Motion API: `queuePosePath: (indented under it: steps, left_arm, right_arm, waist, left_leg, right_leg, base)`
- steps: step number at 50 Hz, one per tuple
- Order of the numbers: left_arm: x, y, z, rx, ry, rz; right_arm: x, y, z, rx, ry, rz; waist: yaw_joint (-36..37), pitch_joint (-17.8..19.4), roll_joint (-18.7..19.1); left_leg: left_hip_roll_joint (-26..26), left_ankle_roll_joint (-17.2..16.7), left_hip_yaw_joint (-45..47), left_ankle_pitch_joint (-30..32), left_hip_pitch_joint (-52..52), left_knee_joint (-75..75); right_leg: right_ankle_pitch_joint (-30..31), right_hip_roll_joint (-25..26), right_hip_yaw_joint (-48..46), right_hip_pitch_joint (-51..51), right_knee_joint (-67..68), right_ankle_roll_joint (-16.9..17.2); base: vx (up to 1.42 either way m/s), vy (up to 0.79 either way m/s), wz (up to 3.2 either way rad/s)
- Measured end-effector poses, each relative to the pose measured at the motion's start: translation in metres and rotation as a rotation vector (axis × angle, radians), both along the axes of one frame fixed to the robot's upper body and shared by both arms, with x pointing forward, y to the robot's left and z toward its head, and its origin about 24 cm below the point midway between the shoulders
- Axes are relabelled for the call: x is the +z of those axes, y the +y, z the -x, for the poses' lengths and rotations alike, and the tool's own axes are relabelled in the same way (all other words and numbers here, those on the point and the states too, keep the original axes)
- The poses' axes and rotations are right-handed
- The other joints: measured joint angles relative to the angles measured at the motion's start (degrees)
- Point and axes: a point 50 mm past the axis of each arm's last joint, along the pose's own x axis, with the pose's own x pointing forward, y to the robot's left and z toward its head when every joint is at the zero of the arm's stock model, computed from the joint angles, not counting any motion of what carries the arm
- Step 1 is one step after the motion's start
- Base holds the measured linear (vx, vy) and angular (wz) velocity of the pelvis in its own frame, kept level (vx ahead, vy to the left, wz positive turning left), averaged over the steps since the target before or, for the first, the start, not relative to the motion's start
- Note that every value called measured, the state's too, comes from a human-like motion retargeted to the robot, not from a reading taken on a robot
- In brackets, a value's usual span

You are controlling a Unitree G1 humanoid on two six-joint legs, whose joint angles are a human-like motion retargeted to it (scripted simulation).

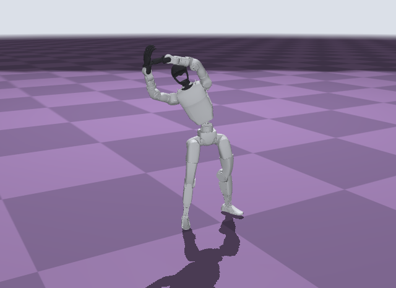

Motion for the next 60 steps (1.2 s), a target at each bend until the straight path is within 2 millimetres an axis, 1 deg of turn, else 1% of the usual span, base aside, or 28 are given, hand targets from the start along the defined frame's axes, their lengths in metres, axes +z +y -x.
queuePosePath:
  steps: [5,9,15,17,18,23,31,35,41,47,50,52,55,57,60]
  left_arm:
    - [0.004,0.006,-0.002,-0.017,0.025,0.043]
    - [0.008,0.012,-0.005,-0.019,0.04,0.079]
    - [0.013,0.022,-0.009,-0.018,0.052,0.13]
    - [0.014,0.028,-0.014,-0.007,0.081,0.16]
    - [0.015,0.028,-0.012,-0.015,0.068,0.156]
    - [0.018,0.034,-0.008,-0.045,0.071,0.179]
    - [0.028,0.045,0.0,-0.089,0.065,0.236]
    - [0.034,0.056,-0.005,-0.084,0.11,0.294]
    - [0.038,0.071,-0.01,-0.102,0.128,0.353]
    - [0.042,0.095,-0.016,-0.11,0.137,0.408]
    - [0.043,0.109,-0.015,-0.124,0.115,0.426]
    - [0.046,0.114,-0.017,-0.115,0.136,0.465]
    - [0.046,0.121,-0.016,-0.112,0.108,0.461]
    - [0.047,0.124,-0.012,-0.127,0.09,0.467]
    - [0.049,0.126,-0.007,-0.13,0.073,0.472]
  right_arm:
    - [0.001,0.003,0.001,-0.029,0.006,0.012]
    - [0.002,0.007,-0.001,-0.036,0.018,0.023]
    - [0.003,0.015,-0.002,-0.055,0.028,0.045]
    - [0.004,0.02,-0.001,-0.042,0.036,0.052]
    - [0.004,0.02,-0.001,-0.057,0.031,0.058]
    - [0.007,0.026,0.006,-0.083,0.006,0.084]
    - [0.015,0.039,0.024,-0.122,-0.04,0.132]
    - [0.018,0.05,0.026,-0.094,-0.011,0.154]
    - [0.017,0.065,0.029,-0.171,-0.024,0.214]
    - [0.012,0.089,0.03,-0.253,-0.05,0.297]
    - [0.01,0.102,0.033,-0.284,-0.083,0.334]
    - [0.009,0.109,0.036,-0.262,-0.073,0.34]
    - [0.008,0.117,0.036,-0.274,-0.094,0.353]
    - [0.01,0.122,0.043,-0.28,-0.114,0.359]
    - [0.011,0.125,0.046,-0.268,-0.114,0.365]
  waist:
    - [1.8,-0.1,-2.6]
    - [3.6,-0.5,-5.2]
    - [6.8,-1.3,-9.8]
    - [7.0,-1.2,-11.6]
    - [7.8,-1.5,-12.4]
    - [10.3,-2.2,-17.0]
    - [13.9,-3.1,-24.4]
    - [14.2,-3.8,-27.8]
    - [16.5,-5.0,-32.5]
    - [20.0,-5.9,-36.8]
    - [22.4,-6.1,-38.7]
    - [22.9,-6.2,-40.2]
    - [24.6,-6.6,-42.2]
    - [25.8,-6.4,-43.4]
    - [26.7,-6.3,-45.4]
  left_leg:
    - [1.7,0.2,1.1,-0.2,1.0,-0.1]
    - [2.7,1.0,1.6,-0.4,1.4,0.0]
    - [4.0,2.0,1.6,-0.8,1.9,0.3]
    - [4.2,2.5,1.5,-1.0,2.2,0.5]
    - [4.4,2.4,1.4,-1.0,2.2,0.4]
    - [4.6,2.5,1.0,-1.3,2.3,0.5]
    - [4.3,2.5,0.4,-1.9,1.9,0.6]
    - [4.2,2.3,0.3,-2.3,2.1,0.7]
    - [3.9,2.1,1.1,-2.4,2.3,0.1]
    - [3.3,1.6,3.1,-2.5,3.2,-0.3]
    - [3.0,1.3,4.2,-2.6,3.8,-0.5]
    - [2.9,1.6,4.9,-2.8,4.5,-0.4]
    - [2.7,1.5,5.8,-2.9,5.2,-0.6]
    - [2.7,1.5,6.4,-2.9,5.6,-0.9]
    - [2.9,1.7,7.1,-2.9,6.5,-1.1]
  right_leg:
    - [0.1,1.8,0.7,0.0,0.2,0.0]
    - [0.3,3.0,1.0,-0.1,0.5,0.0]
    - [0.5,4.4,1.0,0.1,1.2,0.0]
    - [0.5,4.5,1.0,0.3,1.4,0.0]
    - [0.5,4.7,0.9,0.4,1.4,0.0]
    - [0.7,4.8,0.4,0.8,1.1,0.0]
    - [1.4,4.4,-0.2,1.1,0.6,0.0]
    - [1.8,4.4,-0.2,1.4,0.7,0.0]
    - [2.5,4.3,0.1,0.8,0.4,0.0]
    - [3.3,4.4,1.5,0.5,-0.1,0.0]
    - [3.6,4.4,2.3,0.3,-0.3,0.0]
    - [3.6,4.4,3.0,0.5,-0.1,0.0]
    - [3.5,4.4,3.7,0.5,0.0,0.0]
    - [3.4,4.7,4.1,0.3,0.2,0.0]
    - [3.2,5.0,4.8,0.5,0.6,0.0]
  base:
    - [0.01,-0.07,-0.21]
    - [-0.01,-0.03,-0.07]
    - [0.0,0.0,0.0]
    - [0.0,0.0,0.0]
    - [0.0,0.0,0.0]
    - [0.0,0.0,0.0]
    - [-0.02,0.04,0.04]
    - [-0.02,0.06,0.0]
    - [-0.01,0.06,-0.1]
    - [0.0,0.04,-0.26]
    - [0.02,0.03,-0.3]
    - [0.03,0.04,-0.29]
    - [0.04,0.02,-0.23]
    - [0.04,-0.01,-0.21]
    - [0.04,-0.01,-0.19]
